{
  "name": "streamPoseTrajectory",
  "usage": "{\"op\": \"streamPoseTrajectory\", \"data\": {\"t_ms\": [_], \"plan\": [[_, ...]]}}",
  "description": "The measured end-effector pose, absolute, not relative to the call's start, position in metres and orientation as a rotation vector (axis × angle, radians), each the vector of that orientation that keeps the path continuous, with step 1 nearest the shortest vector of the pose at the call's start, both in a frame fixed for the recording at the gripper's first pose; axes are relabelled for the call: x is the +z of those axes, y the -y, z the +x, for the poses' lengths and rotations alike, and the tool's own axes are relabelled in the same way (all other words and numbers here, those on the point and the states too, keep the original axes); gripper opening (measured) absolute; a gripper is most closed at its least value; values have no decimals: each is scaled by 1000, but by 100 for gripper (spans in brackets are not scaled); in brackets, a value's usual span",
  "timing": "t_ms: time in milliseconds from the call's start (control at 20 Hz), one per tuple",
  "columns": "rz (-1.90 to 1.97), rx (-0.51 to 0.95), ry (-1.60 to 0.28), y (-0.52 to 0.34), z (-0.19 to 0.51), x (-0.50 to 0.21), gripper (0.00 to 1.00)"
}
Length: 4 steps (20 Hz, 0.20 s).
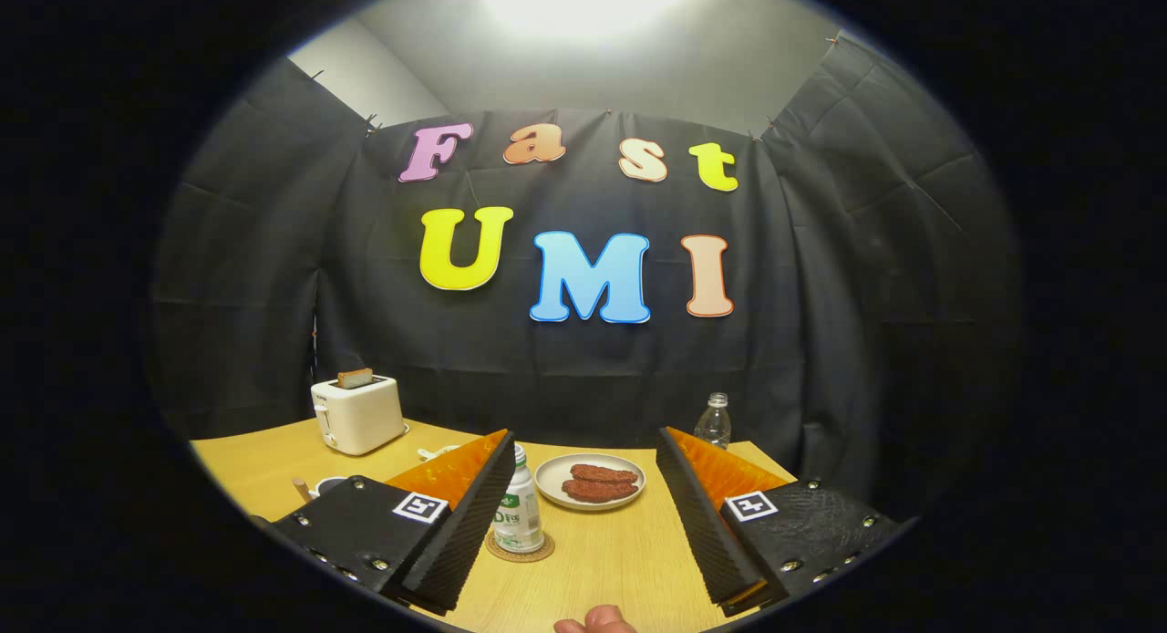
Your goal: Take the bottle from table, then pour the juice into the cup, finally place the bottle on the coaster
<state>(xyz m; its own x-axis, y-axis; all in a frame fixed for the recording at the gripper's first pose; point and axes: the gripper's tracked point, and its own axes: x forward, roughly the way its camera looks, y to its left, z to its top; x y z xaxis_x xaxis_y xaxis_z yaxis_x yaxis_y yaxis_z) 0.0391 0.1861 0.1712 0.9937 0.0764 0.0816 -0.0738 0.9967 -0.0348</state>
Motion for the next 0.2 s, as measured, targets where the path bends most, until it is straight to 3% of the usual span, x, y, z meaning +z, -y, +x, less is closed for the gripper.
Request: {"op": "streamPoseTrajectory", "data": {"t_ms": [200], "plan": [[-31,71,69,-160,31,154,95]]}}
